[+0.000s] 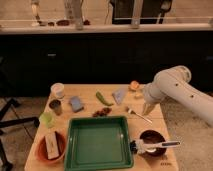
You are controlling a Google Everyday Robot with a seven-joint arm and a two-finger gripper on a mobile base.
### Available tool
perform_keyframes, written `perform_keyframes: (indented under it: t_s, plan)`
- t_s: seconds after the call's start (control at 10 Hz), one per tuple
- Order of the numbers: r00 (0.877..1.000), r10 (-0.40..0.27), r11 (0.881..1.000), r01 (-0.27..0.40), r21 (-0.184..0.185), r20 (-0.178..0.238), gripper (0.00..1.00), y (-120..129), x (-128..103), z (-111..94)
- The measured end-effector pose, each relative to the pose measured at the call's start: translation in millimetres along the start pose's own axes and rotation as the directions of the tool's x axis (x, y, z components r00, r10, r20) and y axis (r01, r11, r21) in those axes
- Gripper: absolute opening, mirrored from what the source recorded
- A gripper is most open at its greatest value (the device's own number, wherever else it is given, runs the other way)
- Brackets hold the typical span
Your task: Place towel in tray
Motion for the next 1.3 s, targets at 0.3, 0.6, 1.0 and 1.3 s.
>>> perform_keyframes:
  t_s: [0.3,0.6,1.0,1.3]
  plan:
    - [1.000,-0.002,1.000,0.002,-0.001,0.002,0.80,-0.6,-1.7,0.6]
    - [1.000,-0.010,1.000,0.010,0.017,0.017,0.80,-2.6,-4.1,0.1]
    - [0.986,-0.073,0.976,0.040,0.213,0.150,0.80,-27.2,-48.2,0.3]
    - [0.964,-0.135,0.948,0.057,0.315,0.231,0.80,-61.0,-82.9,3.0]
